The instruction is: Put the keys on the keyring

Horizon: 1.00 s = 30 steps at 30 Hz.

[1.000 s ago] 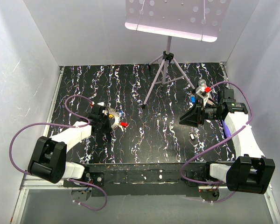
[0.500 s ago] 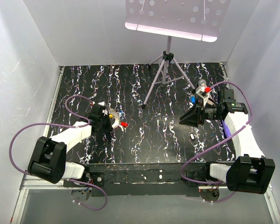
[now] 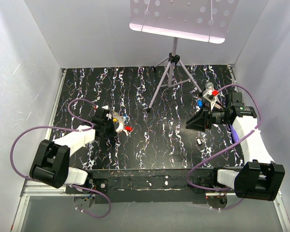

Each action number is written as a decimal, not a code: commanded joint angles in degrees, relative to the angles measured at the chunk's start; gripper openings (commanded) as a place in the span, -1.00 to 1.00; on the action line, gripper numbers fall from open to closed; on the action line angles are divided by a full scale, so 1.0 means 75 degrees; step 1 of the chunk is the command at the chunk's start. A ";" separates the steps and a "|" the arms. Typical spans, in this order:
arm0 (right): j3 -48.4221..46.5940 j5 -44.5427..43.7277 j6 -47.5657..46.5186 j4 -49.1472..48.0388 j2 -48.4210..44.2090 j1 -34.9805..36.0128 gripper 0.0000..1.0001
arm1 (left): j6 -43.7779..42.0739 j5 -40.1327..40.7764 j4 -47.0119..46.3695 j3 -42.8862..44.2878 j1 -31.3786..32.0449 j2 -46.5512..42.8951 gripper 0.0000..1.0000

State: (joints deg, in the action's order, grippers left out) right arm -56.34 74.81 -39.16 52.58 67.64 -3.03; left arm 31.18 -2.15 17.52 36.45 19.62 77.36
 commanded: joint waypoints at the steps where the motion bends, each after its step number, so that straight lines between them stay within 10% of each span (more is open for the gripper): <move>1: -0.0071 0.0268 -0.0111 0.0091 0.0005 -0.0018 -0.10 | 0.0050 0.0029 -0.0074 0.0027 -0.0049 -0.0155 -0.84; 30: -0.0094 0.0373 -0.0392 0.0314 -0.0006 0.0005 -0.10 | -0.0993 -0.1693 0.1462 0.1024 -0.0143 -0.0531 -1.00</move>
State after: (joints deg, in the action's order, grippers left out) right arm -56.34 75.24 -40.38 53.67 67.68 -3.03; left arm 25.10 -11.22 28.10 42.57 18.83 72.36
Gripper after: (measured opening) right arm 0.451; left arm 0.018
